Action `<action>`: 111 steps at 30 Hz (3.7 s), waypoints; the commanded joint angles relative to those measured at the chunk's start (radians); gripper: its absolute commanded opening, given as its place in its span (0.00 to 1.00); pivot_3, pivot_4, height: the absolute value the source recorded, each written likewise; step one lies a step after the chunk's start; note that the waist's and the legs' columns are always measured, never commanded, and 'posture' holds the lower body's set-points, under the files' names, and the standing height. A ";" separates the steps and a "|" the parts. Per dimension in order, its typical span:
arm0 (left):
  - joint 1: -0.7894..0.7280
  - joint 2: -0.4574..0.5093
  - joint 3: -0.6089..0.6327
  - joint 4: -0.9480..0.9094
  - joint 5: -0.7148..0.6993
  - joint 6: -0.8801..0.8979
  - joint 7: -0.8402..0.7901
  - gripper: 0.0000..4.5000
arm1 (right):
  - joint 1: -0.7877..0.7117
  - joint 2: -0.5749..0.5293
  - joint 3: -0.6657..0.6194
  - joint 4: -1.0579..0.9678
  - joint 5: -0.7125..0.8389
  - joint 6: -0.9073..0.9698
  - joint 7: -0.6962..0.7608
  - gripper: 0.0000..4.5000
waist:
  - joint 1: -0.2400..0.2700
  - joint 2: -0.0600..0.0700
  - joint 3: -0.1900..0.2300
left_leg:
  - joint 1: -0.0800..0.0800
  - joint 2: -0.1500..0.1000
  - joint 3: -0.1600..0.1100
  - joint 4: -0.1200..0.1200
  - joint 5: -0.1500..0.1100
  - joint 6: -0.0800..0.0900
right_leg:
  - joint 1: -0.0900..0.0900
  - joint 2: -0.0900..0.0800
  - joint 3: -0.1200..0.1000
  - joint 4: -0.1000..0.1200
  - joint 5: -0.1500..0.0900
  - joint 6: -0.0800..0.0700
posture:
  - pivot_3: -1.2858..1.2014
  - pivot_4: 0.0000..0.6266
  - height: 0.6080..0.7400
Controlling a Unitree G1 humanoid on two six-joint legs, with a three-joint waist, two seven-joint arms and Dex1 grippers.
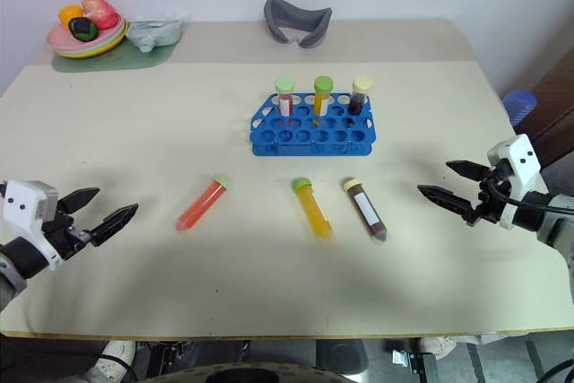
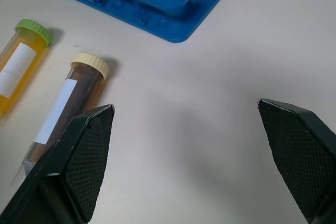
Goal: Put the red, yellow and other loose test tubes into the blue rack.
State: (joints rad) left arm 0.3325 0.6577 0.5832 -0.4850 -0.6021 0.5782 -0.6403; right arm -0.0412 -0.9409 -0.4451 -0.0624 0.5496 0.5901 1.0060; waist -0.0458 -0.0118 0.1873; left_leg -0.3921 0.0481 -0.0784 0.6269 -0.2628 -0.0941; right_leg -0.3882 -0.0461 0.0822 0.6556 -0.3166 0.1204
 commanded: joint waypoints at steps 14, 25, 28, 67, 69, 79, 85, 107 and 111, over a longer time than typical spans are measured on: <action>-0.108 0.014 -0.109 -0.086 -0.047 0.004 -0.036 0.99 | -0.108 -0.079 0.020 -0.238 0.053 0.282 -0.133 1.00 | 0.005 0.000 0.000 | 0.000 0.000 0.000 0.001 0.000 0.000 | 0.000 0.000 0.000 0.000 0.000 0.000 | 0.52 0.24 1.00; -0.402 0.075 -0.532 -0.043 0.042 -0.039 -0.218 0.99 | -0.363 -0.042 0.144 -0.502 0.237 1.021 -0.513 1.00 | 0.001 0.001 0.000 | -0.001 0.000 0.000 0.001 0.000 0.000 | -0.001 0.001 0.000 0.002 0.000 0.000 | 0.52 0.24 1.00; -0.429 0.068 -0.613 -0.038 0.062 -0.064 -0.265 0.99 | -0.419 -0.016 0.207 -0.449 0.392 1.024 -0.740 1.00 | 0.004 0.001 0.000 | -0.002 0.000 0.000 0.001 0.000 0.001 | -0.002 0.000 0.000 0.001 0.000 0.000 | 0.52 0.24 1.00; -0.316 -0.012 -0.695 -0.033 0.156 -0.222 -0.258 1.00 | -0.675 -0.069 0.686 -0.218 1.423 0.584 -1.899 0.39 | 0.000 0.003 0.001 | -0.014 0.000 -0.002 0.006 0.000 0.002 | -0.013 0.001 -0.001 0.007 0.000 0.000 | 0.52 0.24 1.00; -0.312 -0.013 -0.684 -0.031 0.154 -0.221 -0.250 1.00 | -0.734 -0.081 0.660 -0.226 1.423 0.568 -1.868 0.39 | 0.001 0.003 0.001 | -0.014 0.000 -0.002 0.006 0.000 0.002 | -0.014 0.001 -0.001 0.008 0.000 0.000 | 0.52 0.24 1.00; -0.373 -0.032 -0.685 -0.010 0.145 -0.191 -0.231 1.00 | -0.649 -0.078 0.571 -0.255 1.388 0.434 -1.837 0.39 | 0.011 0.003 0.001 | -0.016 0.000 -0.002 0.006 0.000 0.002 | -0.016 0.000 -0.001 0.007 0.000 0.000 | 0.52 0.24 1.00; -0.420 -0.024 -0.676 0.020 0.143 -0.179 -0.253 1.00 | -0.621 -0.066 0.605 -0.276 1.407 0.456 -1.787 0.44 | 0.001 0.003 0.001 | -0.016 0.000 -0.003 0.006 0.000 0.002 | -0.016 0.001 -0.001 0.009 0.000 0.000 | 0.52 0.24 1.00; -0.385 0.016 -0.613 0.004 0.155 -0.182 -0.245 1.00 | -1.013 0.150 0.971 0.222 1.381 0.784 -1.910 1.00 | 0.002 0.004 0.001 | -0.017 0.000 -0.002 0.006 0.000 0.002 | -0.018 0.001 -0.001 0.009 0.000 0.000 | 0.52 0.24 1.00; -0.370 0.007 -0.610 -0.026 0.154 -0.164 -0.221 1.00 | -1.032 0.190 0.955 0.296 1.304 0.831 -1.872 1.00 | 0.001 0.004 0.001 | -0.017 0.000 -0.002 0.006 0.000 0.002 | -0.018 0.001 -0.001 0.009 0.000 0.000 | 0.52 0.24 1.00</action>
State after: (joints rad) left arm -0.0417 0.6662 -0.0439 -0.4652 -0.4278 0.4106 -0.8707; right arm -1.0348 -0.7569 0.5337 0.2207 1.8845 1.3983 -0.8860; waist -0.0448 -0.0075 0.1883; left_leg -0.4086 0.0485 -0.0806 0.6327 -0.2630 -0.0925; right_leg -0.4062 -0.0449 0.0811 0.6651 -0.3165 0.1201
